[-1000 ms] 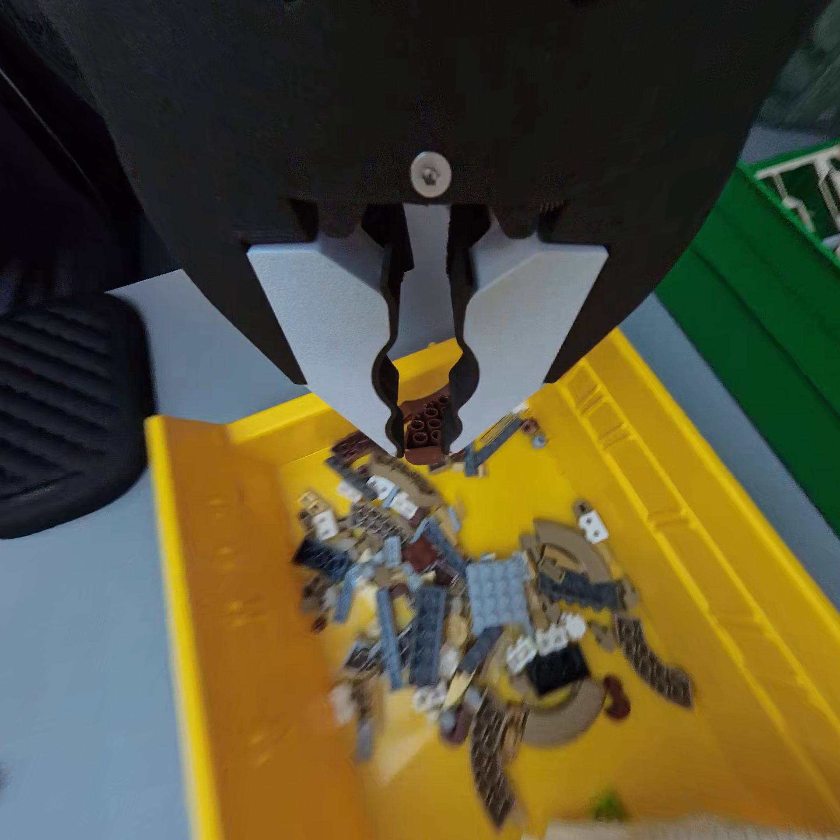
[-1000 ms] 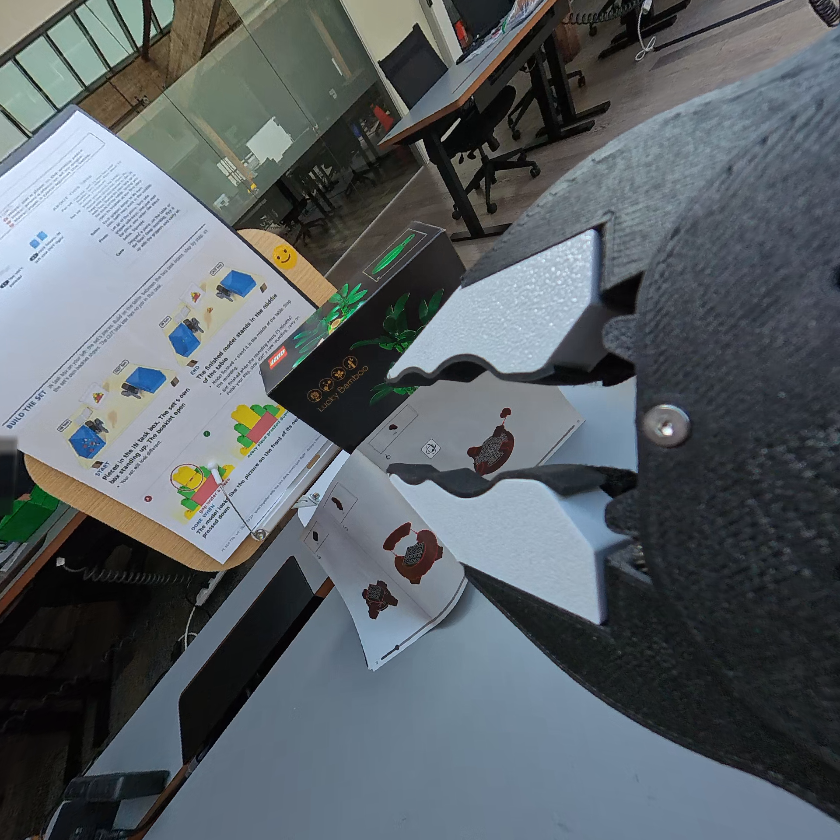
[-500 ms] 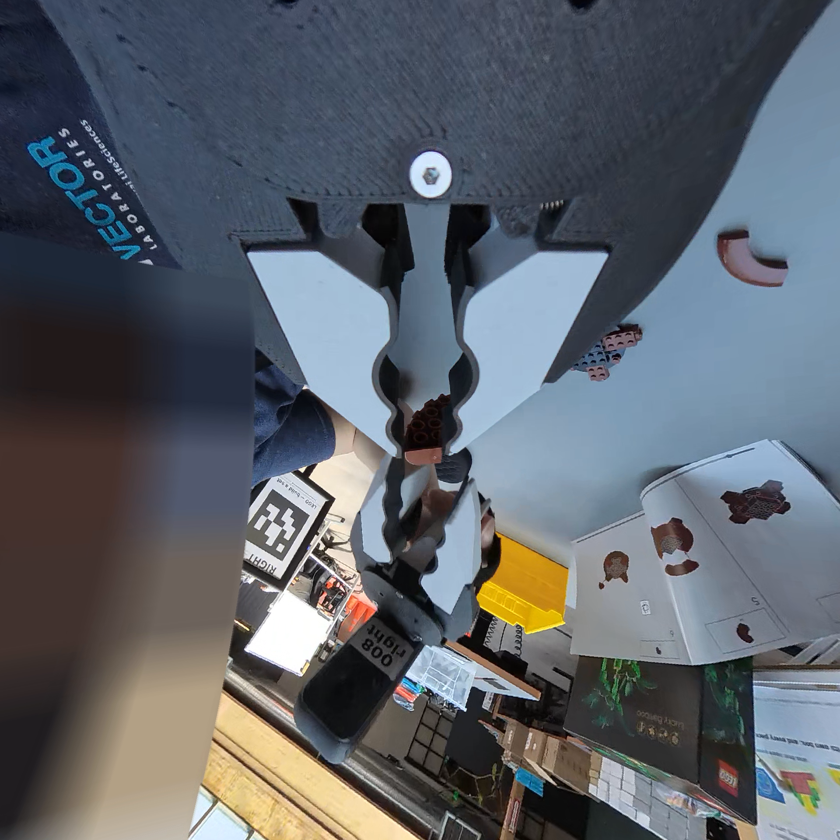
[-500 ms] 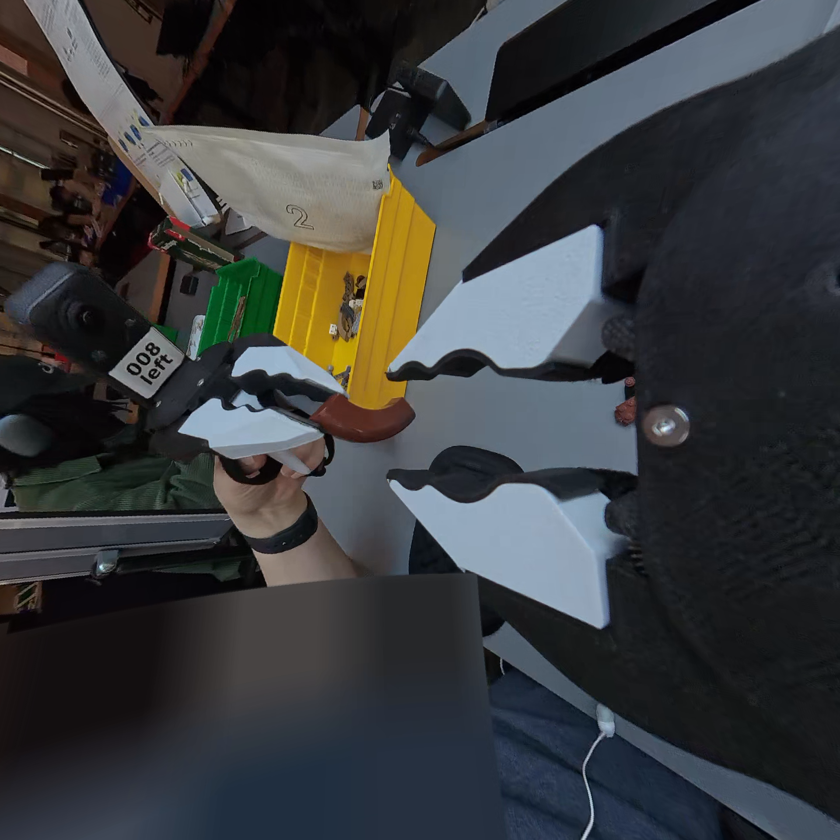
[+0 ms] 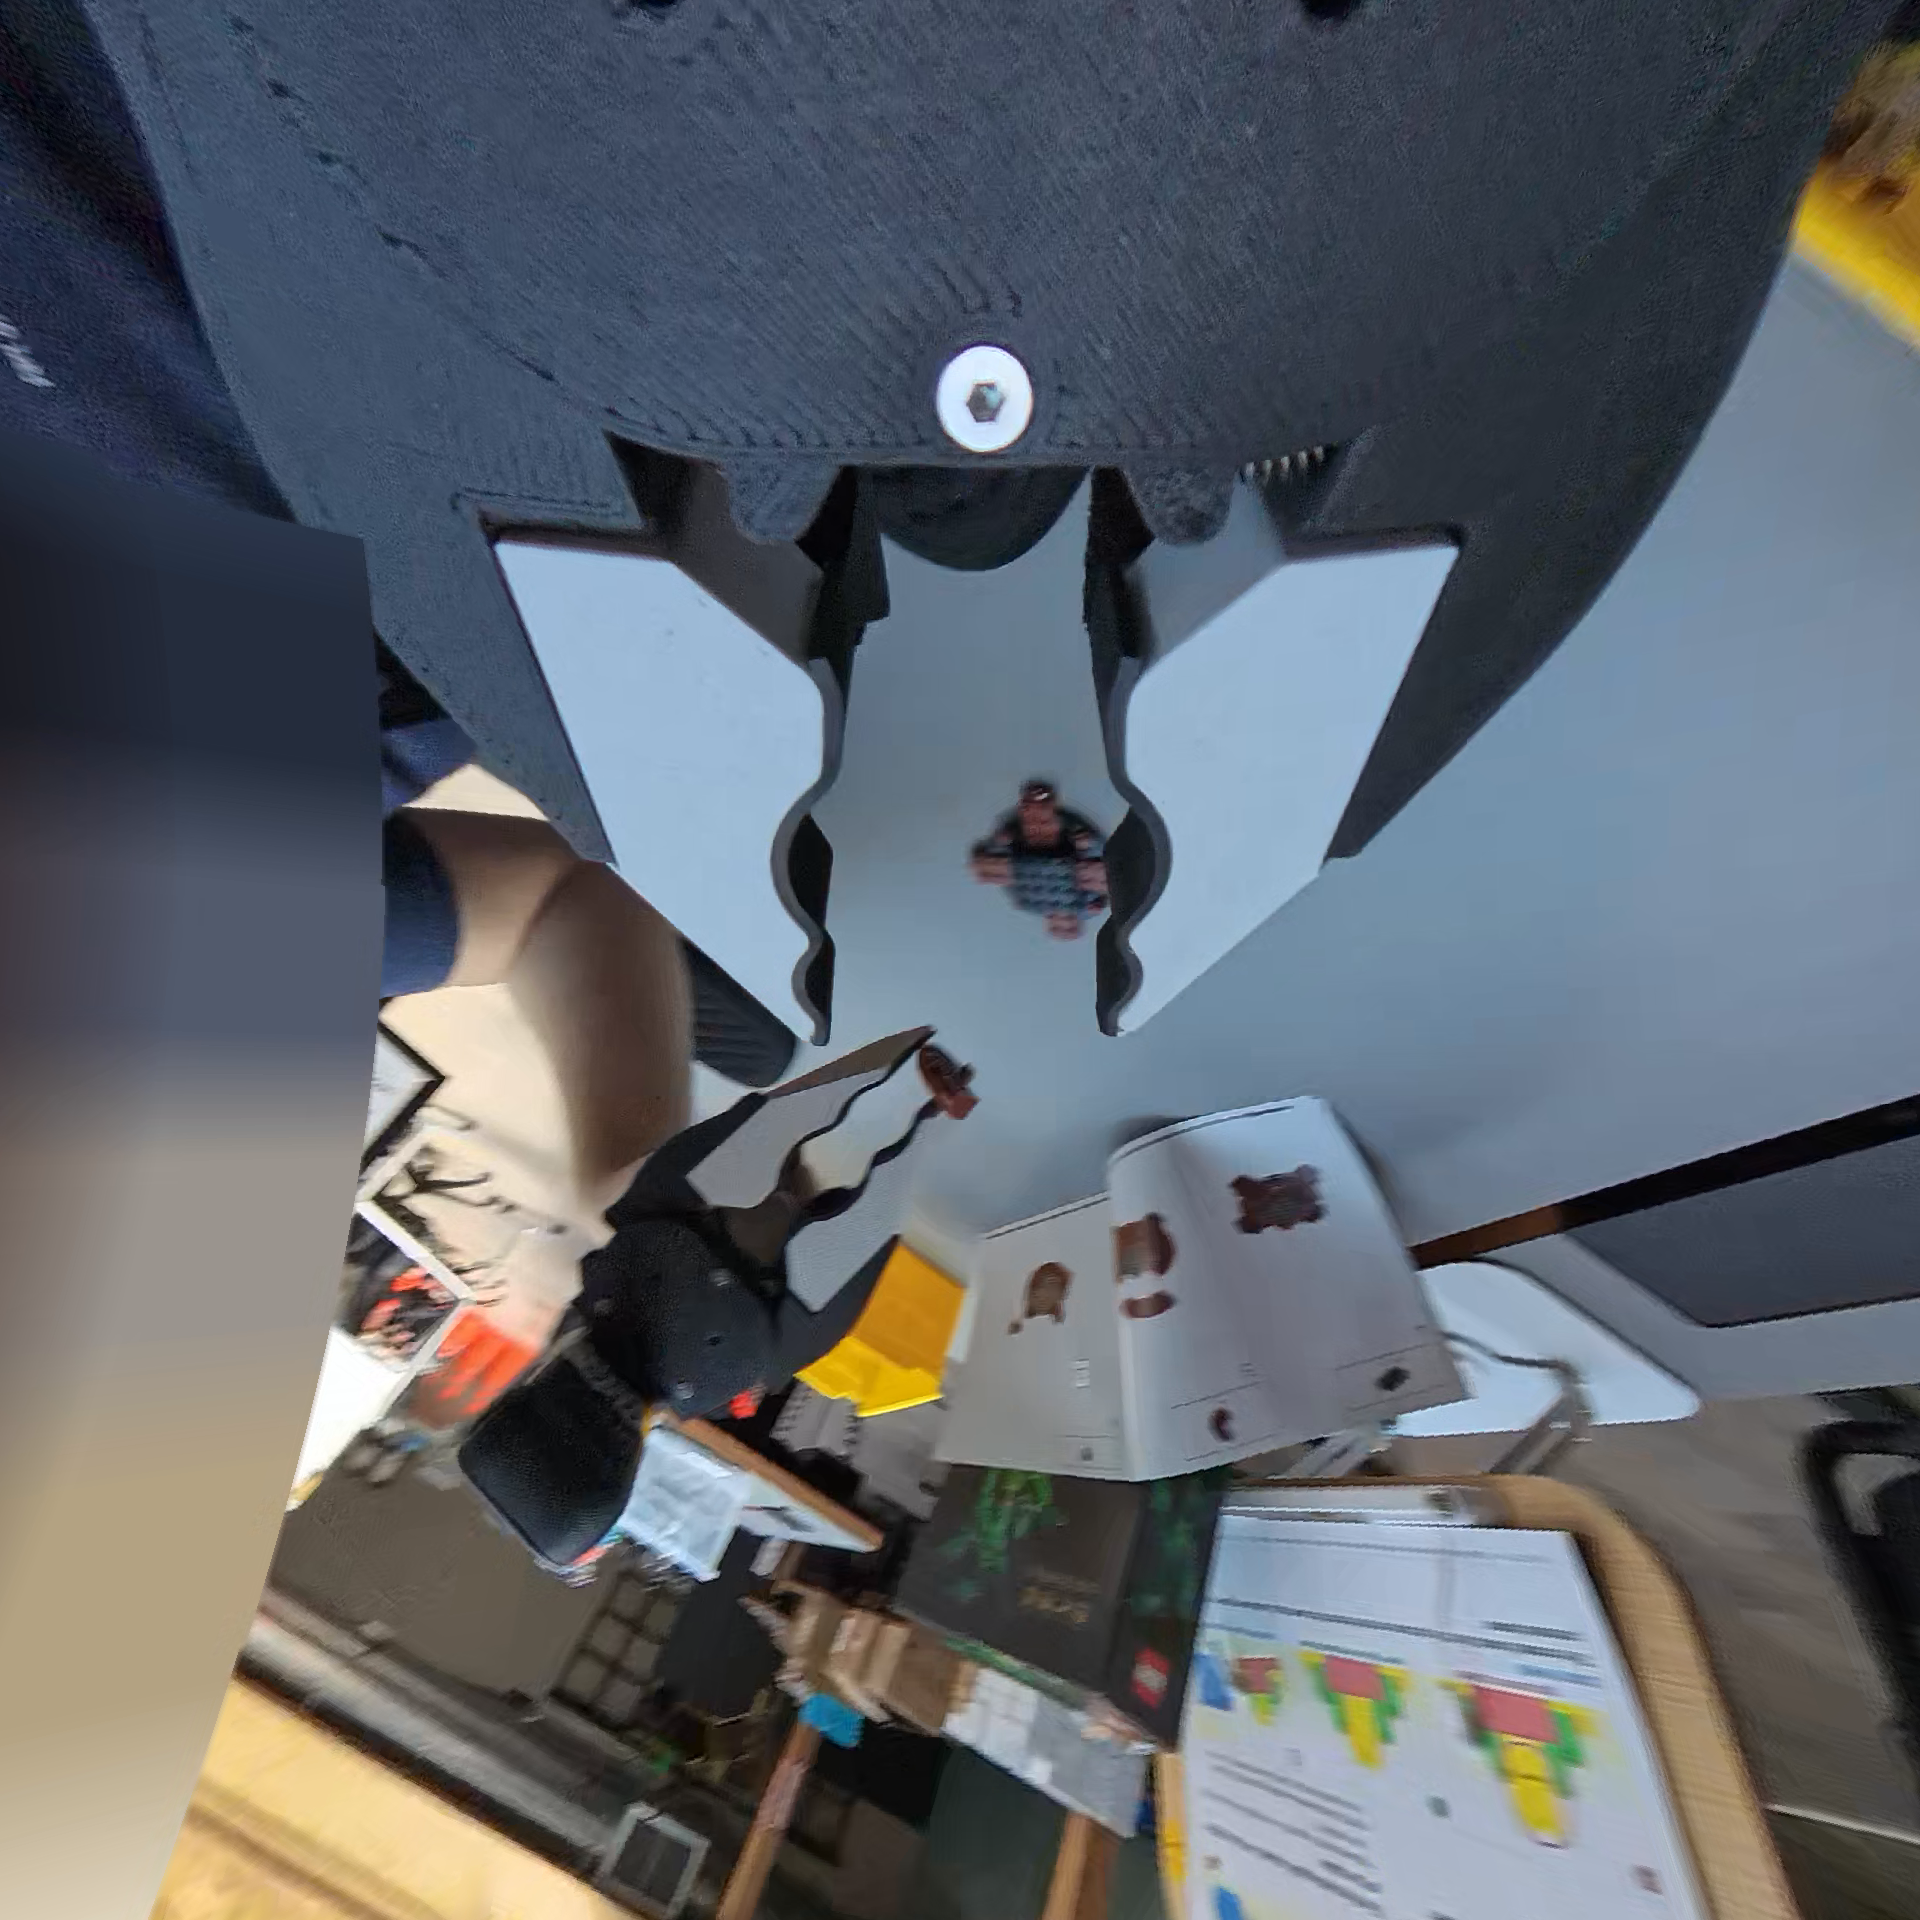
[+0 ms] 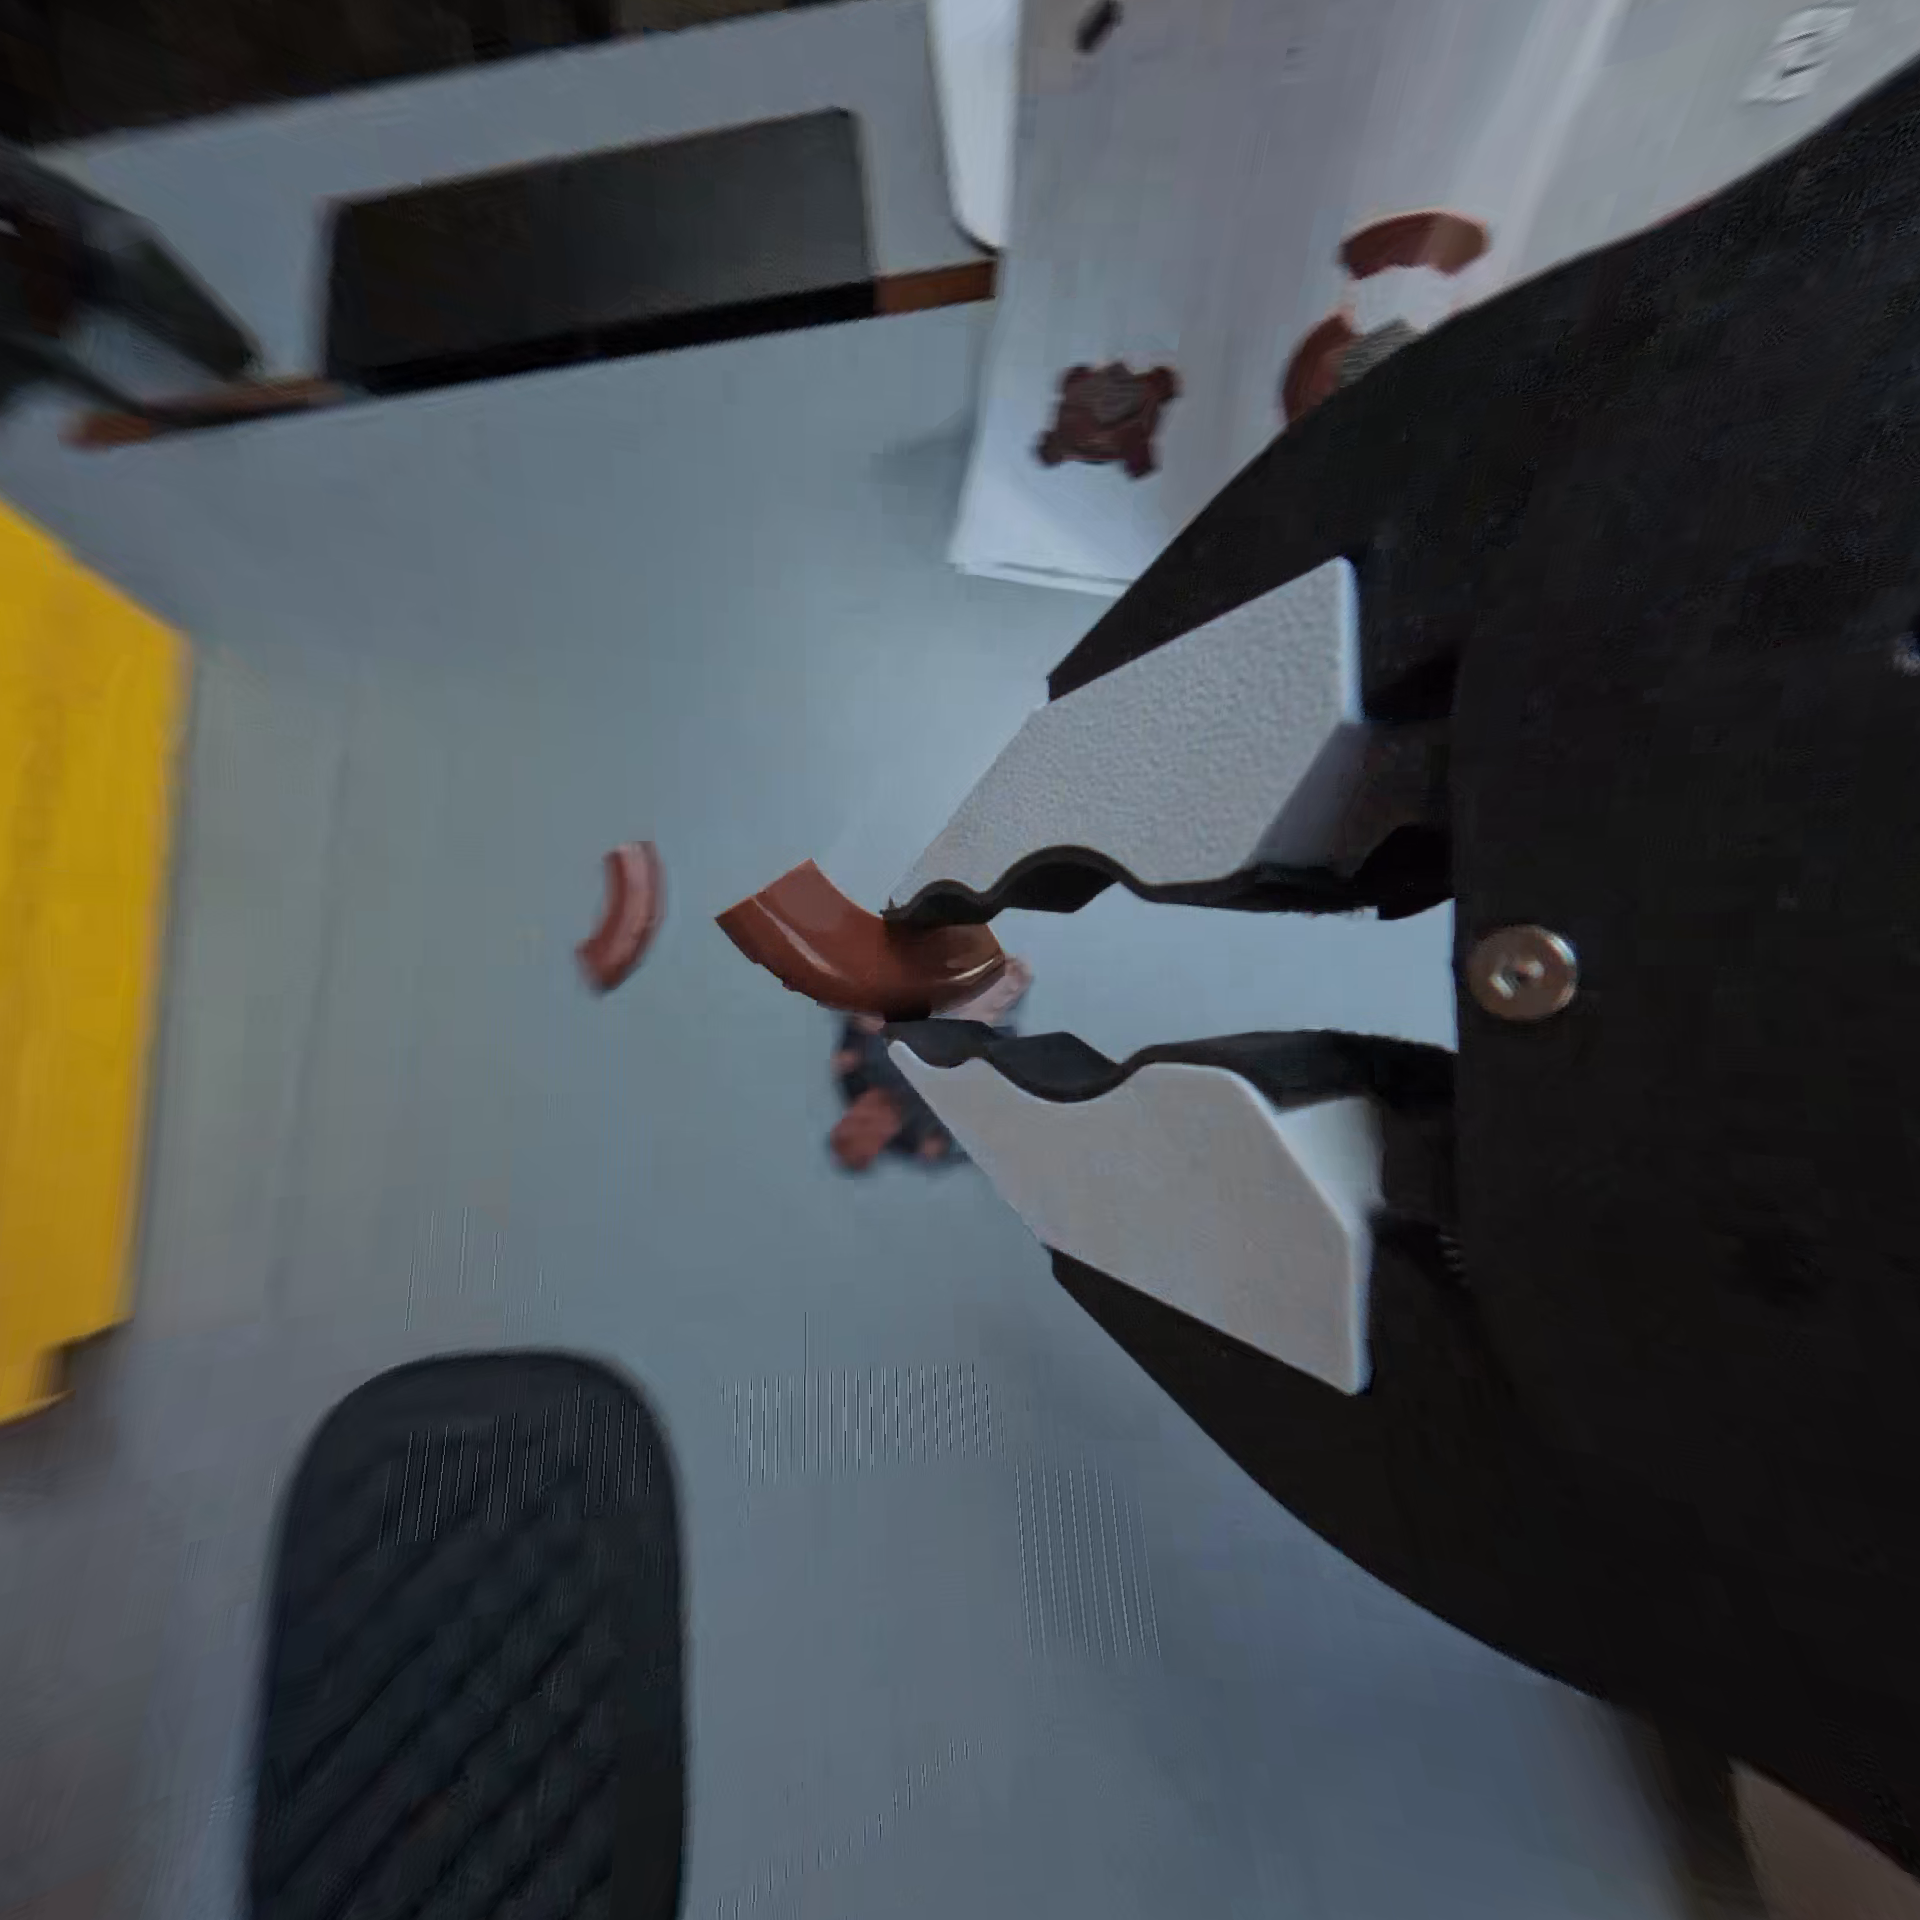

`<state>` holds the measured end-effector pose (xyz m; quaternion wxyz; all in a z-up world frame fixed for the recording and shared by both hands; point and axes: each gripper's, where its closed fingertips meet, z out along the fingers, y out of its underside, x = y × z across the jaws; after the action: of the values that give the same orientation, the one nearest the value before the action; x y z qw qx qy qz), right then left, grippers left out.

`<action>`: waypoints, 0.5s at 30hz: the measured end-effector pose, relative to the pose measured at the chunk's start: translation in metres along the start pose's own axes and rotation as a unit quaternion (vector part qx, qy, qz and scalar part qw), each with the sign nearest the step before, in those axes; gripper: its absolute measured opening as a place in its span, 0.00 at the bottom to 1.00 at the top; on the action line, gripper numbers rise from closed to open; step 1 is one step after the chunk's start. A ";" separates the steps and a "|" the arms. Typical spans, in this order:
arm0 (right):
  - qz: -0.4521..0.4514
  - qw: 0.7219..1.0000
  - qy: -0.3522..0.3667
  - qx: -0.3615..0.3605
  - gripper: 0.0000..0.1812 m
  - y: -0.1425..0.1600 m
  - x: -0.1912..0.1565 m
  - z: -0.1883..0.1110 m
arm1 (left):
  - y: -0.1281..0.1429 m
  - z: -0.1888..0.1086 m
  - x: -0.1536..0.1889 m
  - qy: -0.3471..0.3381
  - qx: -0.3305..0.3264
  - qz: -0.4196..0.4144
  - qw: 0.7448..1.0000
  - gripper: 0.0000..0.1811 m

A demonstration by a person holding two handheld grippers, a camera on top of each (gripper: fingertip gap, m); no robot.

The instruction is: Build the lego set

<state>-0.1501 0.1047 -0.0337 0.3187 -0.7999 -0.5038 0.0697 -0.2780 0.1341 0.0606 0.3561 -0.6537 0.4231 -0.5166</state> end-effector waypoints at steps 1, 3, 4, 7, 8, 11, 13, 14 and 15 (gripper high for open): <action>0.017 0.996 0.016 -0.089 0.09 0.042 0.014 0.008 | 0.009 -0.011 -0.023 -0.077 -0.020 0.020 0.997 0.27; 0.070 0.972 0.009 -0.224 0.09 0.111 0.026 0.019 | 0.025 -0.036 -0.050 -0.175 -0.057 0.042 0.982 0.26; 0.092 0.962 -0.012 -0.255 0.09 0.130 0.024 0.024 | 0.032 -0.048 -0.057 -0.202 -0.068 0.042 0.976 0.25; 0.115 0.958 -0.048 -0.259 0.09 0.143 0.021 0.035 | 0.048 -0.091 -0.079 -0.272 -0.090 0.013 0.958 0.23; 0.118 0.954 -0.051 -0.269 0.09 0.147 0.020 0.036 | 0.054 -0.108 -0.088 -0.299 -0.101 0.002 0.949 0.23; 0.118 0.946 -0.063 -0.296 0.09 0.160 0.017 0.038 | 0.081 -0.152 -0.112 -0.355 -0.154 -0.051 0.921 0.22; 0.124 0.943 -0.072 -0.301 0.09 0.164 0.015 0.041 | 0.104 -0.164 -0.118 -0.349 -0.211 -0.091 0.909 0.22; 0.123 0.943 -0.069 -0.302 0.09 0.163 0.016 0.042 | 0.113 -0.166 -0.120 -0.342 -0.236 -0.103 0.904 0.22; 0.120 0.944 -0.064 -0.300 0.09 0.161 0.017 0.042 | 0.122 -0.167 -0.123 -0.332 -0.266 -0.109 0.898 0.22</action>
<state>-0.0374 0.0909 -0.1572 0.0199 -0.9068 -0.4210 0.0042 -0.4773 0.1952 -0.0602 0.2302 -0.8996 0.3284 -0.1728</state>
